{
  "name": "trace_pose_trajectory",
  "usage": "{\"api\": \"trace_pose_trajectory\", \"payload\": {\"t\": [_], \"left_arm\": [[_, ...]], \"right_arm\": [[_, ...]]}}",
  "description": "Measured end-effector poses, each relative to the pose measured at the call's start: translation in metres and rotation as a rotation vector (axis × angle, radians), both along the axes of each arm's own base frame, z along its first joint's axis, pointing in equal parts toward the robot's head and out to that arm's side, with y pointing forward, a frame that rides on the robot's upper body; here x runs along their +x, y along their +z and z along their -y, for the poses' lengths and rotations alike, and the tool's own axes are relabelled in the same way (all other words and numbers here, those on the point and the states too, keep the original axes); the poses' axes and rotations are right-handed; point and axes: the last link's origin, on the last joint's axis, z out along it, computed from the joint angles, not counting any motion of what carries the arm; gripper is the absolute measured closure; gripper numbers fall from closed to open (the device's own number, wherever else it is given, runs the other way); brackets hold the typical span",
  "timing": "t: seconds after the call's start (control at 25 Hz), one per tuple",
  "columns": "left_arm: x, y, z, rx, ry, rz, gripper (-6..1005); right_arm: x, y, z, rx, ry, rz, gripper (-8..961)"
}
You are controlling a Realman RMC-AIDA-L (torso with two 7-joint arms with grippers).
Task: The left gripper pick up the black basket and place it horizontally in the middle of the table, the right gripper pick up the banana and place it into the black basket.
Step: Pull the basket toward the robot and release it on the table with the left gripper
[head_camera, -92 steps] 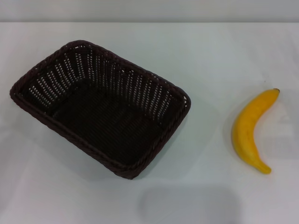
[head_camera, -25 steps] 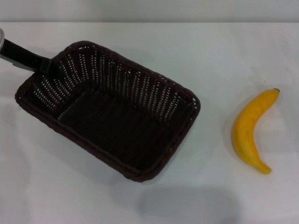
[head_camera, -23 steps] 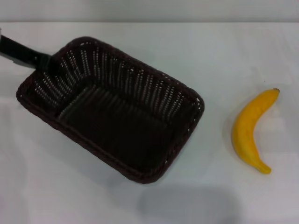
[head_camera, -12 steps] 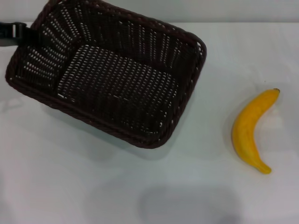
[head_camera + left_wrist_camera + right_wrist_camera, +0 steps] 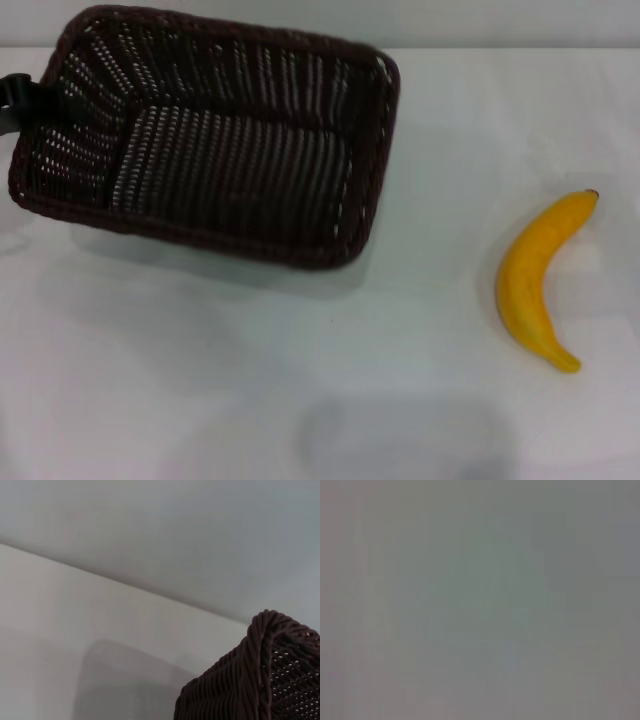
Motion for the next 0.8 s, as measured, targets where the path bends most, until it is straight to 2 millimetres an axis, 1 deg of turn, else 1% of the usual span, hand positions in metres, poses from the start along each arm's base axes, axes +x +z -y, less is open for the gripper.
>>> {"api": "trace_pose_trajectory", "payload": {"t": [0.2, 0.32, 0.52, 0.68, 0.8], "left_arm": [[-0.010, -0.006, 0.001, 0.041, 0.065, 0.049, 844], [-0.012, -0.015, -0.002, 0.045, 0.096, 0.059, 843], [-0.007, -0.031, -0.012, 0.065, 0.135, 0.077, 841], [-0.001, -0.039, -0.020, 0.084, 0.153, 0.084, 840], [0.007, -0.046, -0.027, 0.081, 0.150, 0.088, 838]], "right_arm": [[-0.003, -0.001, -0.003, -0.002, 0.008, 0.004, 96], [-0.006, -0.002, -0.007, -0.009, 0.013, 0.006, 96], [-0.009, -0.005, -0.014, -0.033, 0.010, 0.019, 96], [-0.009, -0.005, -0.015, -0.028, 0.004, 0.055, 96], [-0.007, -0.003, -0.013, -0.018, 0.000, 0.070, 96]]}}
